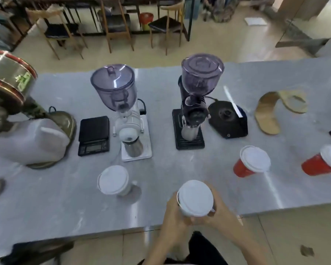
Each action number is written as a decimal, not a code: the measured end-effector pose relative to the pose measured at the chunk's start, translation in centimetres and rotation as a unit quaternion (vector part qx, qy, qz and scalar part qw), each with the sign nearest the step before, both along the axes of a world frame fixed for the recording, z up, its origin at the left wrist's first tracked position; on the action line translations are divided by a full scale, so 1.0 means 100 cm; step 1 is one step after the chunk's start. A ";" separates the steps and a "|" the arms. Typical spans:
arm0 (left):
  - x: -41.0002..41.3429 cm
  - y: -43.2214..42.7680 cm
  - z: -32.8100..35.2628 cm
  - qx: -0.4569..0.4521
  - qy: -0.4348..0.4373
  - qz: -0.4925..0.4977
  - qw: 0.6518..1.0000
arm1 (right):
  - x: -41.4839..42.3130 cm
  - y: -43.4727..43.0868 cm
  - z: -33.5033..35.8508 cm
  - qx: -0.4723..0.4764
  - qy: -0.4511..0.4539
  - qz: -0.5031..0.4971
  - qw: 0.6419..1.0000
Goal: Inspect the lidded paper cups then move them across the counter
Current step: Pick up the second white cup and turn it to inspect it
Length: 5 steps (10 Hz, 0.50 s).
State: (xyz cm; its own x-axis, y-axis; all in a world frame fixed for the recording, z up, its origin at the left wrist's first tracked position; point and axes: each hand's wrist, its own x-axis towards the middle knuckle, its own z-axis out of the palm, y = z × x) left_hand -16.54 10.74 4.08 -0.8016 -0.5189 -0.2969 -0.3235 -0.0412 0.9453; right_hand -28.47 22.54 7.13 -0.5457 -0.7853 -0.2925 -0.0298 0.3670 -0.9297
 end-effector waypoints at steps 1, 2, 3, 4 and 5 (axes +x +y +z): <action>-0.007 -0.006 -0.021 0.001 -0.021 0.015 1.000 | 0.002 -0.010 -0.012 -0.017 -0.004 -0.016 1.000; -0.031 -0.026 -0.032 -0.031 0.020 0.031 0.999 | -0.021 -0.033 -0.016 -0.014 -0.007 -0.020 1.000; -0.058 -0.052 -0.045 -0.056 0.029 0.007 0.998 | -0.035 -0.055 -0.020 -0.022 -0.021 -0.021 0.999; -0.068 -0.066 -0.058 -0.069 0.017 -0.006 0.997 | -0.046 -0.067 -0.026 -0.016 -0.031 -0.027 0.999; -0.068 -0.067 -0.065 -0.038 0.023 0.003 0.999 | -0.048 -0.072 -0.034 -0.011 -0.039 -0.034 0.999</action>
State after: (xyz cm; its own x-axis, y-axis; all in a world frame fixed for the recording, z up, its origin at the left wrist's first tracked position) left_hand -23.32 4.02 -2.38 -0.8101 -0.5438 -0.2190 -0.2797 0.0301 0.9596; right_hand -33.28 15.35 3.73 -0.5743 -0.7533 -0.3204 0.0680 0.3461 -0.9357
